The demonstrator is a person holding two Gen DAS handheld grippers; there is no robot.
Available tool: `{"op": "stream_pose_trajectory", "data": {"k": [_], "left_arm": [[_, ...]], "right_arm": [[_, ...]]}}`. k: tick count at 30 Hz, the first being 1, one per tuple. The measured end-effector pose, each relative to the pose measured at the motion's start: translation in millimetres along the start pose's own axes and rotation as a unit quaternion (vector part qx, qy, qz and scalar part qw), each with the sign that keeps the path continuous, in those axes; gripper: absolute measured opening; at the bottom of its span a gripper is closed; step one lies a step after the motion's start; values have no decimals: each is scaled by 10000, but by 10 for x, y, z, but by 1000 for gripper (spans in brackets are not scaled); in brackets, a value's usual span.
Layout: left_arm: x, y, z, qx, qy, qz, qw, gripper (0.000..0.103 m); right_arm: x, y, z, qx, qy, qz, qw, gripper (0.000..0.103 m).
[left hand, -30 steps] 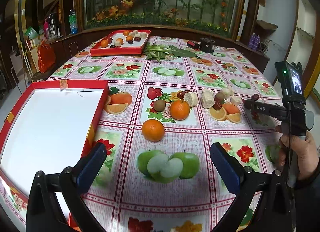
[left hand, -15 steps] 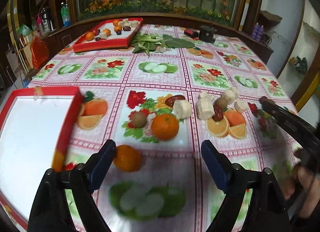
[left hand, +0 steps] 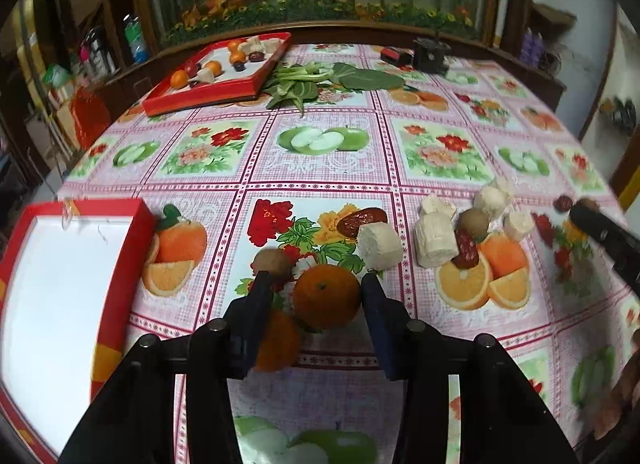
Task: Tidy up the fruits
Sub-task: 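Grasp a brown kiwi with the right tool while the left tool grasps an orange, then carry the kiwi and orange into the white tray and open both tools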
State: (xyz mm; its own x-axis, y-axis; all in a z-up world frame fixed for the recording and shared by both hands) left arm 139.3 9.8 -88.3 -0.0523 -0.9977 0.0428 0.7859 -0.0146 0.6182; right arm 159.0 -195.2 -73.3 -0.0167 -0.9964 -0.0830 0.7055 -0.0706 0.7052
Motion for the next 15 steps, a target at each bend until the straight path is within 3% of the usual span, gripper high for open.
{"op": "stream_pose_trajectory", "data": {"k": [3, 6, 10, 15], "left_arm": [[51, -17, -39, -37, 182, -423, 9989, 45], [26, -8, -31, -40, 99, -487, 9988, 41], [33, -22, 34, 38, -206, -599, 9980, 32], [16, -30, 238, 237, -518, -442, 9974, 32]], "right_arm": [[-2, 0, 6, 4, 13, -9, 10000, 27], [-14, 4, 17, 36, 40, 9, 10000, 27], [-18, 9, 35, 61, 83, -6, 9999, 27], [-15, 23, 72, 132, 164, -37, 9998, 27]]}}
Point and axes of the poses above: each gripper's, at about its wrist camera, not at the fingertips, and z roughly against the way its jaws point, x to its right, y to its top, the point moved 6 cm from there along -z, roughly the way its jaws point, and after that the axes turned 8 degrees about -y, right-handed, at the moved point
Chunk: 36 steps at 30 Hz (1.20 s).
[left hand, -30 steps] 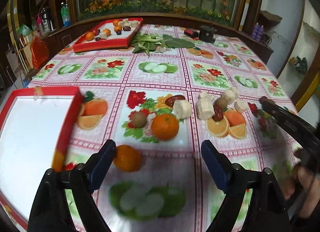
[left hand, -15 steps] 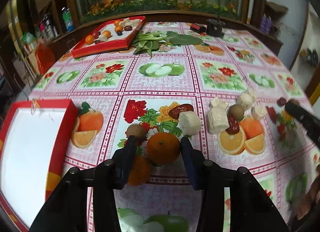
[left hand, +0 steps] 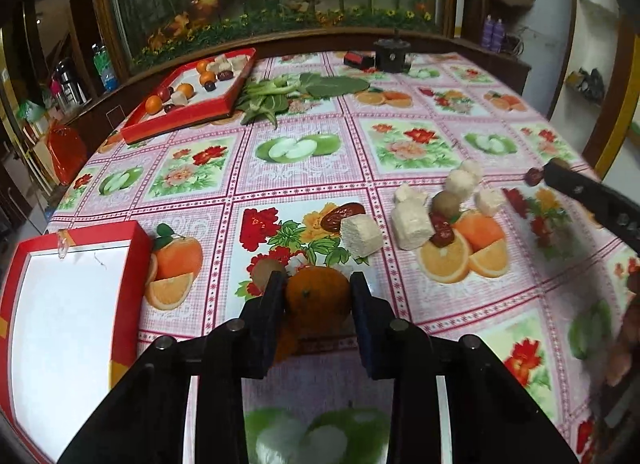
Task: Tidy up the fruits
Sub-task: 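Carry the kiwi and orange into the white tray and open both tools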
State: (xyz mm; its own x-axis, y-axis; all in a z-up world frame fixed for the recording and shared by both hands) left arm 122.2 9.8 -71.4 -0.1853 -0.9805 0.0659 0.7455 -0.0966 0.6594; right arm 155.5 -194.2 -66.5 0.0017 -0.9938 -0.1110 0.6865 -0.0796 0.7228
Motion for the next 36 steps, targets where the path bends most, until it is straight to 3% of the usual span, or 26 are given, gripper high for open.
{"op": "stream_pose_trajectory", "data": {"k": [5, 10, 14, 17, 22, 29, 36], "left_arm": [[-110, -31, 365, 354, -123, 287, 9989, 32], [-369, -125, 736, 655, 3, 619, 9959, 32], [-670, -255, 991, 867, 273, 901, 9918, 32], [-953, -390, 1145, 971, 681, 1174, 9860, 32], [-1353, -602, 1270, 936, 1185, 1597, 9755, 32], [-1953, -883, 1346, 789, 1601, 2312, 9564, 32], [-2234, -1062, 1342, 669, 1730, 2547, 9491, 32]], "right_arm": [[-2, 17, 31, 63, 46, -20, 10000, 27], [-23, 11, 33, 80, 2, 37, 10000, 27], [-134, -13, 50, 70, 6, 223, 9997, 27], [-335, -47, 185, 99, 162, 421, 9989, 27], [-929, -199, 557, 116, 832, 829, 9930, 28], [-2171, -377, 950, -14, 1977, 1495, 9688, 28], [-3127, -681, 879, -367, 2406, 2021, 9487, 28]]}}
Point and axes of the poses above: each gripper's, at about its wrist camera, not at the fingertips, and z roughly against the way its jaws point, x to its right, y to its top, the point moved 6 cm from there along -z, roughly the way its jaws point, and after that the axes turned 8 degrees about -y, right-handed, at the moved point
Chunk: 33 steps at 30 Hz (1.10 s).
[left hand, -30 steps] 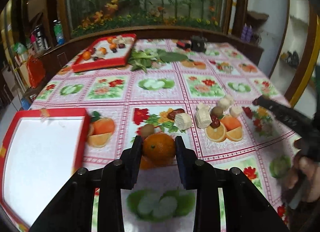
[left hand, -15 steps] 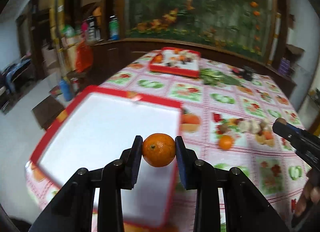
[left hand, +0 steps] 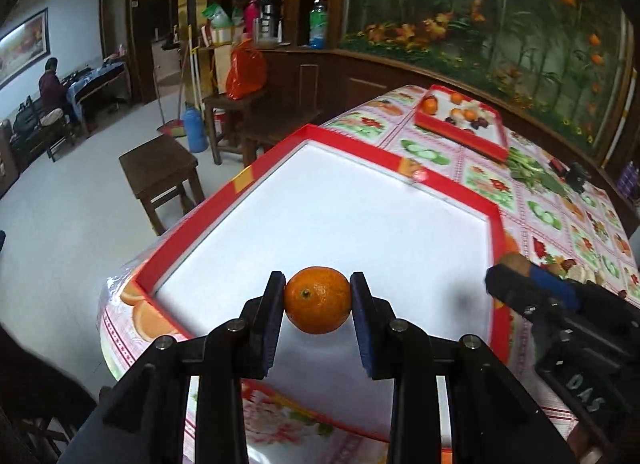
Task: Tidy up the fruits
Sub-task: 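Carry the kiwi and orange into the white tray and open both tools, then grasp another orange with the left tool while the right tool grasps a red date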
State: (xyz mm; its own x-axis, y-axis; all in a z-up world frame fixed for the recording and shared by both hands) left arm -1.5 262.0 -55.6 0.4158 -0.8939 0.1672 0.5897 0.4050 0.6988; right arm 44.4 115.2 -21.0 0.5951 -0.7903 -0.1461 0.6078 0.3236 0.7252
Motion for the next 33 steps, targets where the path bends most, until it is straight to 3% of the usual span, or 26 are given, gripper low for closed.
{"op": "stream_pose_trajectory", "data": {"k": [11, 15, 16, 17, 19, 21, 26, 28, 33], "left_arm": [[-225, 11, -47, -98, 320, -31, 9994, 34], [-251, 24, 54, 78, 481, 13, 9988, 76], [-241, 40, 101, 188, 464, 30, 9987, 79], [-226, 55, 122, 245, 451, 21, 9987, 79], [-174, 71, 181, 295, 439, -78, 9986, 79], [-116, 77, 245, 344, 395, -166, 9985, 79], [109, 61, 373, 545, 79, -137, 9984, 79], [269, 49, 349, 492, -80, -212, 9985, 79], [861, -11, 262, 291, -573, -740, 9952, 79]], "right_arm": [[-401, -120, -554, -593, -41, 196, 9980, 29], [-470, -150, -572, -704, -35, 239, 9972, 29], [-485, -140, -573, -717, -31, 247, 9971, 29], [-478, -138, -544, -693, -12, 233, 9973, 32], [-490, -141, -456, -575, 33, 182, 9982, 59], [-446, -119, -340, -415, 57, 142, 9990, 66], [-84, -139, 111, 24, -9, -136, 9999, 69], [264, -221, 285, 144, -284, -370, 9988, 75], [1264, -536, 501, -88, -1129, -1104, 9874, 75]]}}
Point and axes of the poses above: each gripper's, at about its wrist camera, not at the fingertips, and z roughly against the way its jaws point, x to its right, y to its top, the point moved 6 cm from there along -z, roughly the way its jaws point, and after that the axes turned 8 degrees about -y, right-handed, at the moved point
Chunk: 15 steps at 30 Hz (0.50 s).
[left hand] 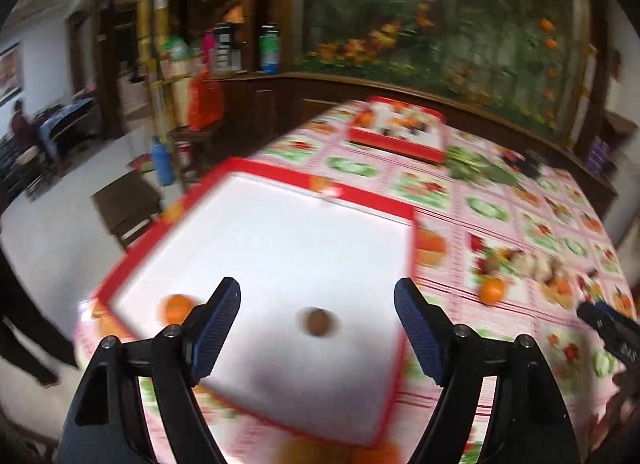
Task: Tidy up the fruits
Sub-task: 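Grasp another orange with the left tool while the right tool grasps a red date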
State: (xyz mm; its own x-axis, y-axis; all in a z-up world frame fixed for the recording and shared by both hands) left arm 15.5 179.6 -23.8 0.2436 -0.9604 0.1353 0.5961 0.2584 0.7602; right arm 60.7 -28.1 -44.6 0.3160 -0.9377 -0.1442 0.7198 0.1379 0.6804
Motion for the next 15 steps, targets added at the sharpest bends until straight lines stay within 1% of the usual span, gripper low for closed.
{"op": "stream_pose_trajectory", "data": {"k": [3, 6, 9, 13, 14, 15], "left_arm": [[411, -8, -138, -115, -304, -352, 9989, 79], [677, -58, -273, -256, -410, -569, 9972, 79], [821, -121, -385, -443, -475, -644, 9958, 79], [931, -155, -490, -533, -467, -705, 9950, 79], [949, -161, -517, -560, -470, -705, 9948, 79], [964, -164, -555, -592, -476, -700, 9946, 79]], "right_arm": [[484, -38, 41, 5, -324, -279, 9991, 75], [791, -28, 48, 67, -634, -400, 9972, 75], [916, 1, -37, -21, -739, -379, 9965, 75], [980, 43, -275, -161, -797, -273, 9963, 74], [970, 78, -370, -233, -817, -223, 9961, 71], [955, 86, -442, -304, -828, -178, 9959, 62]]}}
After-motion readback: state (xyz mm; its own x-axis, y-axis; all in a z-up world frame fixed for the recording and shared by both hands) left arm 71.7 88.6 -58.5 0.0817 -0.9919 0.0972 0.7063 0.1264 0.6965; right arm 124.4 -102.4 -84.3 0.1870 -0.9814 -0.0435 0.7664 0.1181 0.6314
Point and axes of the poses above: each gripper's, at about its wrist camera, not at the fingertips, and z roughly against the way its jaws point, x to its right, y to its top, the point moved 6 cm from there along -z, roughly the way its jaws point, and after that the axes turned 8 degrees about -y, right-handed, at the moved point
